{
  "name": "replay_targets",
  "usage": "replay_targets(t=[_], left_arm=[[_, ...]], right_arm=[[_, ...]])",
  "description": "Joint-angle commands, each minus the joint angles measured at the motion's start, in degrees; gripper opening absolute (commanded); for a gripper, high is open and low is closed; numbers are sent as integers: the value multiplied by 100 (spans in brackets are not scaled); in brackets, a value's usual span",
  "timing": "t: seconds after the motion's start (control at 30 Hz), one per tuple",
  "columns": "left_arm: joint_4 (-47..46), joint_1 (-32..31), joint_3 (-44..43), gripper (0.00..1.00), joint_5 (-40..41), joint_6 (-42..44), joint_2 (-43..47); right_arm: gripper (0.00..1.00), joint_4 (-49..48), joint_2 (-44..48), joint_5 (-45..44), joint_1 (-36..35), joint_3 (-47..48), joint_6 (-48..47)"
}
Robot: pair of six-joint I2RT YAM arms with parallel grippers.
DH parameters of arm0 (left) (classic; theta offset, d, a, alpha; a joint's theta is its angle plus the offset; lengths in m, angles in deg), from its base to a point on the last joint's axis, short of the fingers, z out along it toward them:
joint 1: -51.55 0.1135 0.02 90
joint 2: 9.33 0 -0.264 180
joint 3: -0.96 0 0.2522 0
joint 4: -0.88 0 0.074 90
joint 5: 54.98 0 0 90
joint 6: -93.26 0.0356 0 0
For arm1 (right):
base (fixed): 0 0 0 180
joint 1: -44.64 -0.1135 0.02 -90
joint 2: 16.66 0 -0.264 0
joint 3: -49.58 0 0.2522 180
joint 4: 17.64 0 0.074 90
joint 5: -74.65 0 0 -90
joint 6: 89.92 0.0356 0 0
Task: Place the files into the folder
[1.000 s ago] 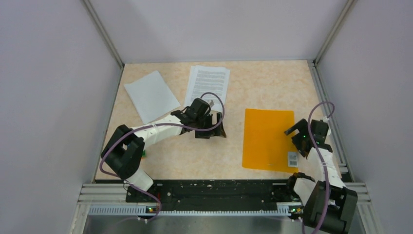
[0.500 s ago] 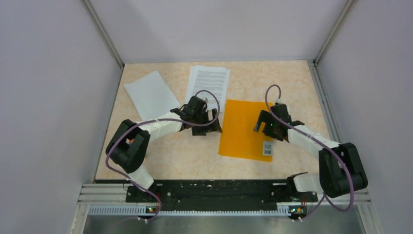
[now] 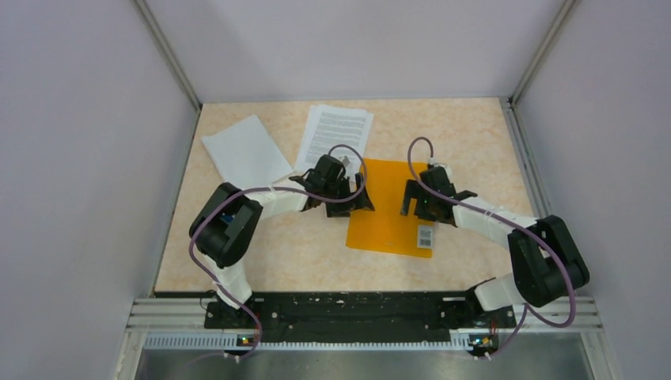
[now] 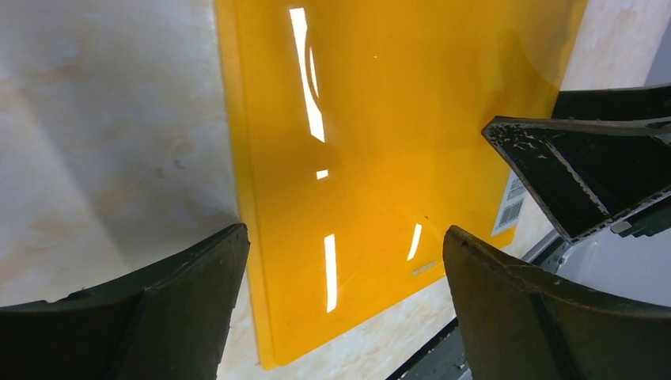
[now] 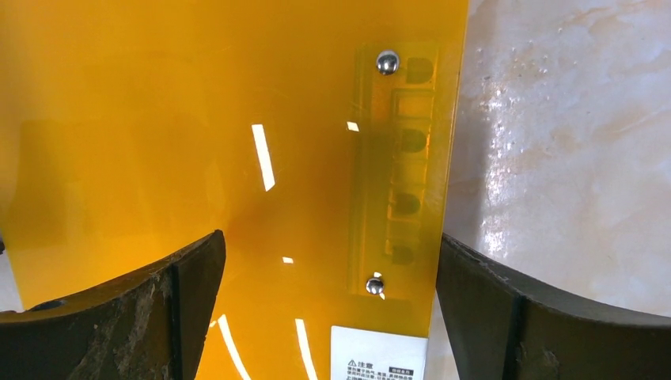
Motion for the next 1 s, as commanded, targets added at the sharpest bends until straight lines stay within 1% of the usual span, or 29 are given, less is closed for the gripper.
replay_targets(t=[0.0,0.17,0.3,0.43,0.53,0.57,0.67,0.83,0.93,0.97], left_arm=[[94,-407,260,98,-12,-166,-222],[42,-866,809,98,136,-452,125],[123,-1195,1380,98,428,-733,746],[714,-1333,1740,98,1018,-817,1589],[1289,-1323,1820,98,1534,-807,2128],[1532,-1320,1786,98,1709,-811,2242],[1836,-1226,1649,98,2080,-715,2409],[2064,-817,1501,98,2110,-544,2607],[2216,-568,1405,98,2143,-388,2799],[2254,-488,1376,98,2144,-330,2840]], right_arm=[[99,340,217,153,-277,-337,141],[98,424,382,124,-813,-523,447],[98,494,447,95,-1378,-580,768],[98,399,359,86,-2004,-473,944],[98,429,125,79,-2306,-209,997],[98,479,66,51,-2362,-126,1033],[98,815,95,-300,-2372,86,1195],[97,1493,756,-949,-2210,345,1280],[91,1656,1165,-1005,-2003,378,1223],[87,1689,1250,-1003,-1976,402,1177]])
